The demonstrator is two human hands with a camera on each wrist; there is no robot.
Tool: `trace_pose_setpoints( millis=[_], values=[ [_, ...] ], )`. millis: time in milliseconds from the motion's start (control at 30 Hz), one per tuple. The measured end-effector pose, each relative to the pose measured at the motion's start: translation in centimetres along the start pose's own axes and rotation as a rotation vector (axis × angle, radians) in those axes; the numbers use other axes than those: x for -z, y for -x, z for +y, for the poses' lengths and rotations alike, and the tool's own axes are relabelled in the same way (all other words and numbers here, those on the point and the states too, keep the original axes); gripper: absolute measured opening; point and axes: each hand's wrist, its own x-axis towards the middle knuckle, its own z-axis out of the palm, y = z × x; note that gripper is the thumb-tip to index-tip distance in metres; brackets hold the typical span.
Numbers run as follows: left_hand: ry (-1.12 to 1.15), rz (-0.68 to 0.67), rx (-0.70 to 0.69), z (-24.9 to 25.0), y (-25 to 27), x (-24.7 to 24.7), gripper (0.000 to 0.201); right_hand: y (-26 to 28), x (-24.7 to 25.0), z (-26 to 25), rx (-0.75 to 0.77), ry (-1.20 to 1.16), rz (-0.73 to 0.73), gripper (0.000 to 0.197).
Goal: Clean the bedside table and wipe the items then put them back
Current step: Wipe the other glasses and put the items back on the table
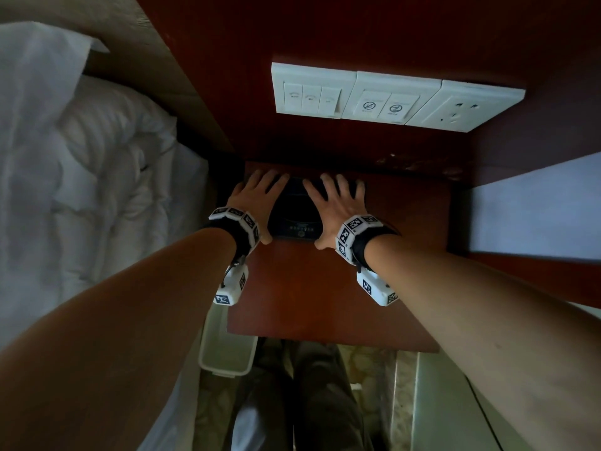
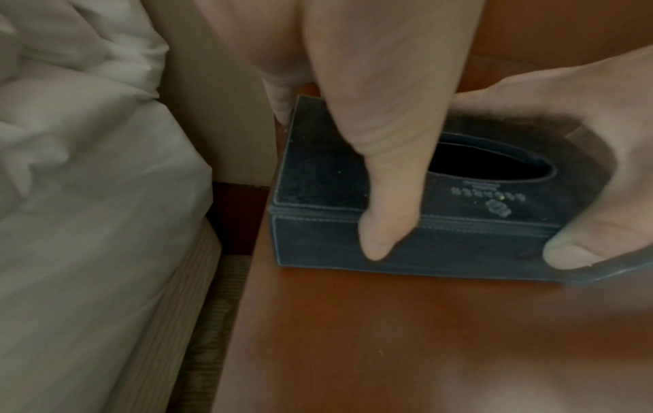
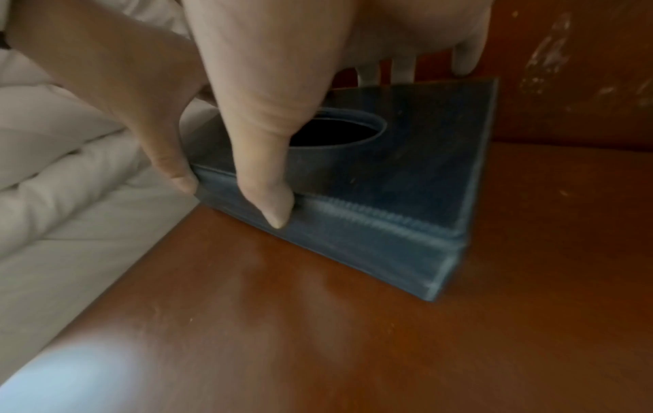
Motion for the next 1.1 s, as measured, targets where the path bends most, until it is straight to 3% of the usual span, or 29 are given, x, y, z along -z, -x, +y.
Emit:
trace_pose_setpoints(
  millis=[333,1100],
  values=[
    [0.016,0.043,-0.016,-1.0,-1.3,0.1,0.138,-0.3,-0.4,1.4,-0.051,-0.230,-0.029,0.128],
    [0.001,-0.002,0.017,-1.4,-2.6,1.1,0.145,-2.0,-0.4,2.1,-0.038,-0.236,0.005,0.131]
  ],
)
